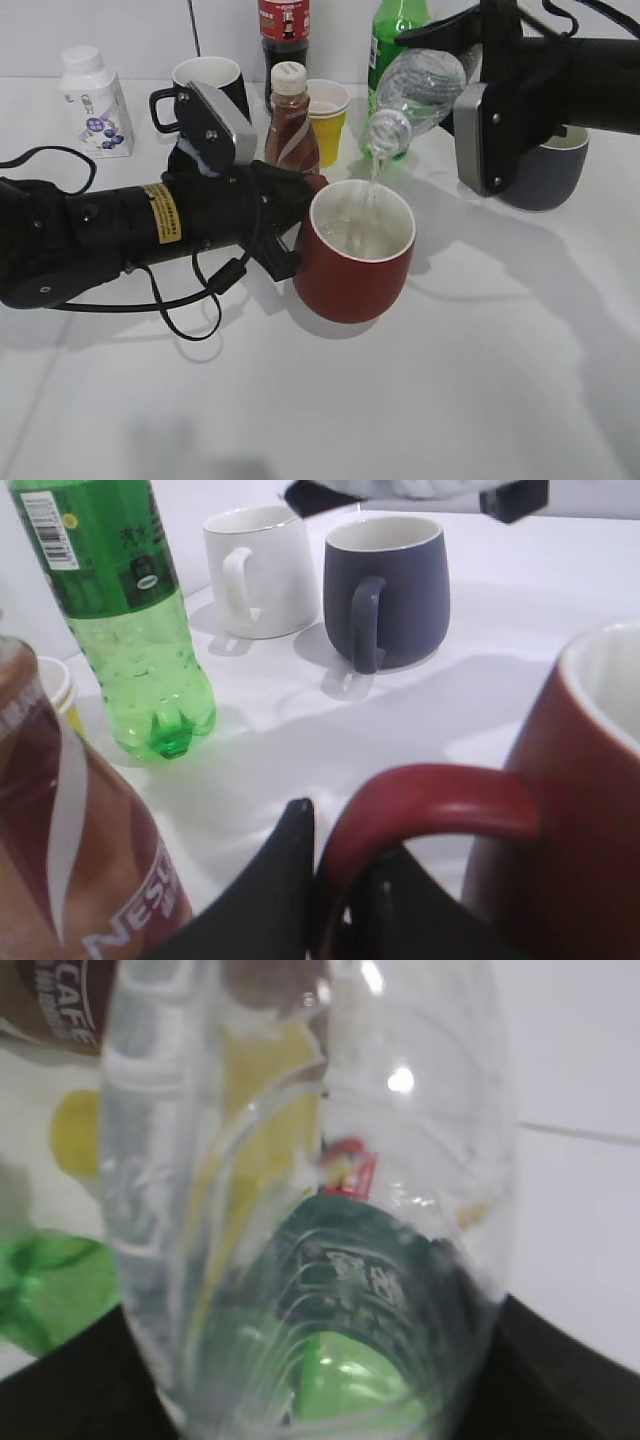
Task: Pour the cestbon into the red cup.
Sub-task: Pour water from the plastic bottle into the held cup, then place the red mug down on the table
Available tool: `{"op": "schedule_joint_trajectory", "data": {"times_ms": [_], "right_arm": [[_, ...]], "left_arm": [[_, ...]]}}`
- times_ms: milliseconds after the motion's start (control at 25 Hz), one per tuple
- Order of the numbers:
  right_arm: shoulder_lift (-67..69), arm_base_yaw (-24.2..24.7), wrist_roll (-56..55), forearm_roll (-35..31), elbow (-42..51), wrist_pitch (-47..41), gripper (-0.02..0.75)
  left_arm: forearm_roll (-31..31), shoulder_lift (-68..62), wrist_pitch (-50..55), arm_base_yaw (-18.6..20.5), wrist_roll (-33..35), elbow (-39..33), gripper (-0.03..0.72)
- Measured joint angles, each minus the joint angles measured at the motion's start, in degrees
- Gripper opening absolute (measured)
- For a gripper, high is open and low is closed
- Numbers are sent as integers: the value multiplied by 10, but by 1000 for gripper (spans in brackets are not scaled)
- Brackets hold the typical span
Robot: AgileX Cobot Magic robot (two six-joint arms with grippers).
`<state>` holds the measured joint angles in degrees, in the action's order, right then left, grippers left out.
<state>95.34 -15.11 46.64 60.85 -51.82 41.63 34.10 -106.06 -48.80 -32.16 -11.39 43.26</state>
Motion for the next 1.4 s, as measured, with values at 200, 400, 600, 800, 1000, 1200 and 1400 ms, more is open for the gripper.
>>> {"op": "schedule_joint_trajectory", "data": {"times_ms": [200, 400, 600, 800, 1000, 1200, 1400], "right_arm": [[0, 0, -131, 32, 3, -2, 480], [0, 0, -331, 53, 3, 19, 480], [0, 0, -534, 43, 3, 79, 480], [0, 0, -628, -87, 3, 103, 480], [0, 0, -695, -182, 3, 96, 480], [11, 0, -763, -232, 3, 114, 480], [43, 0, -767, -272, 3, 125, 480]], "left_arm": [[-22, 0, -12, 0, 1, 0, 62], [-51, 0, -20, 1, 1, 0, 62], [-56, 17, -18, 7, 1, 0, 62], [-59, 54, 4, 32, 1, -8, 62], [-92, 99, 9, 71, 1, -51, 62], [-140, 137, 9, 117, 2, -102, 62], [-195, 139, 15, 165, 17, -125, 62]]}}
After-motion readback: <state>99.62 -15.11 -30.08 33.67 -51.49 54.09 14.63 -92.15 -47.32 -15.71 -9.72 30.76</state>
